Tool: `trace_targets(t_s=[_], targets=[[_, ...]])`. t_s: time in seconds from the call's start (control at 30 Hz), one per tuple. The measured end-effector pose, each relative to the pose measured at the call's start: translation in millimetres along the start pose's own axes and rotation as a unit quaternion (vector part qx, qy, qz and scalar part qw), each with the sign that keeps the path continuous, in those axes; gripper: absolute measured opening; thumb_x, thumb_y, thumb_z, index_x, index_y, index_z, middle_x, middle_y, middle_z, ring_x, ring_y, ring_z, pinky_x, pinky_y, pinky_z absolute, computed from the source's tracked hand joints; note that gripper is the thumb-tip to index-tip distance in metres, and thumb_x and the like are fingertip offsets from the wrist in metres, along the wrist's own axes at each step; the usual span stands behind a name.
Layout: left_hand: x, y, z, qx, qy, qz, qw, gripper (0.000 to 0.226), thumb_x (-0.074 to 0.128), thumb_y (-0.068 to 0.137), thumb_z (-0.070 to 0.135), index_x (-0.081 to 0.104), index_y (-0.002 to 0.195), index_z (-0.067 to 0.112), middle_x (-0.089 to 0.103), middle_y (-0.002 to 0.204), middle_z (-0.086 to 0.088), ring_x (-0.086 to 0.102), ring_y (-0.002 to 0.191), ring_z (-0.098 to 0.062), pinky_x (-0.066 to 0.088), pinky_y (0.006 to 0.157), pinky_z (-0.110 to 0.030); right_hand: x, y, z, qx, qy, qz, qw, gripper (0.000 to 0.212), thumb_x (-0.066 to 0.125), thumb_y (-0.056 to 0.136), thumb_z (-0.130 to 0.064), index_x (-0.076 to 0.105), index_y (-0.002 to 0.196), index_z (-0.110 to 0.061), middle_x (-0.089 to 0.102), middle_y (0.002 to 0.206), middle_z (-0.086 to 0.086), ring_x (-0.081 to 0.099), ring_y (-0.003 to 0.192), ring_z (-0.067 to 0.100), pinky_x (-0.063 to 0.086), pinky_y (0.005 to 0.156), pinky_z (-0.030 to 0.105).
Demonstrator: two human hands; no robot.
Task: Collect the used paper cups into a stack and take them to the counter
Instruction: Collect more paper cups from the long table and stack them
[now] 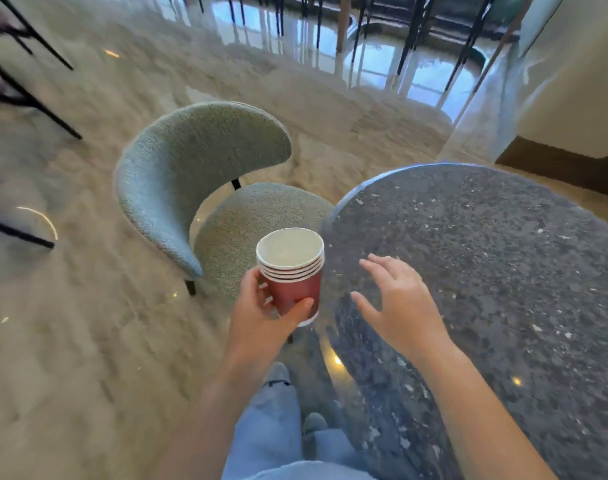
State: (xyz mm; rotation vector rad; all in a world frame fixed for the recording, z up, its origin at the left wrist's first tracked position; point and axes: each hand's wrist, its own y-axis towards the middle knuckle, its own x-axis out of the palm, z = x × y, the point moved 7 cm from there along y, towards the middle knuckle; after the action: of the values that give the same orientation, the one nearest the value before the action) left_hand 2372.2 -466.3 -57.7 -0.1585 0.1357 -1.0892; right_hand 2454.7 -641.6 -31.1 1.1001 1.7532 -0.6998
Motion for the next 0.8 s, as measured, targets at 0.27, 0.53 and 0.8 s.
trace_targets(t_s=[0.27,0.53,0.8], targets=[[-109,-65,8,0.025,-0.019,0.197,0.980,0.056,0.078,0.066,0.001,0.051,0.104,0.032,0.061,0.102,0.015,0.061,0.082,0.014,0.046,0.063,-0.005,30,0,-108,-0.178,-0.011,-0.073,0.981,0.047,0.059,0.084,-0.032,0.050,0.126,-0.014,0.050,0.134,0.006,0.040,0.127,0.026,0.030,0.108,0.047],[-223,-130,4,0.053,-0.026,0.332,0.941,0.049,0.076,0.068,0.000,0.050,0.100,0.026,0.062,0.098,0.007,0.062,0.081,0.010,0.047,0.064,-0.006,80,-14,-243,-0.321,-0.034,-0.123,0.938,0.042,0.054,0.087,-0.031,0.050,0.126,-0.016,0.049,0.134,0.003,0.039,0.127,0.024,0.031,0.106,0.041],[-379,-214,-23,0.045,-0.043,0.429,0.901,0.049,0.081,0.065,0.008,0.050,0.098,0.027,0.062,0.098,0.007,0.064,0.079,0.008,0.047,0.064,-0.007,157,-73,-411,-0.423,-0.034,-0.176,0.888,0.042,0.053,0.087,-0.031,0.050,0.125,-0.015,0.052,0.131,0.003,0.042,0.124,0.026,0.032,0.103,0.038]])
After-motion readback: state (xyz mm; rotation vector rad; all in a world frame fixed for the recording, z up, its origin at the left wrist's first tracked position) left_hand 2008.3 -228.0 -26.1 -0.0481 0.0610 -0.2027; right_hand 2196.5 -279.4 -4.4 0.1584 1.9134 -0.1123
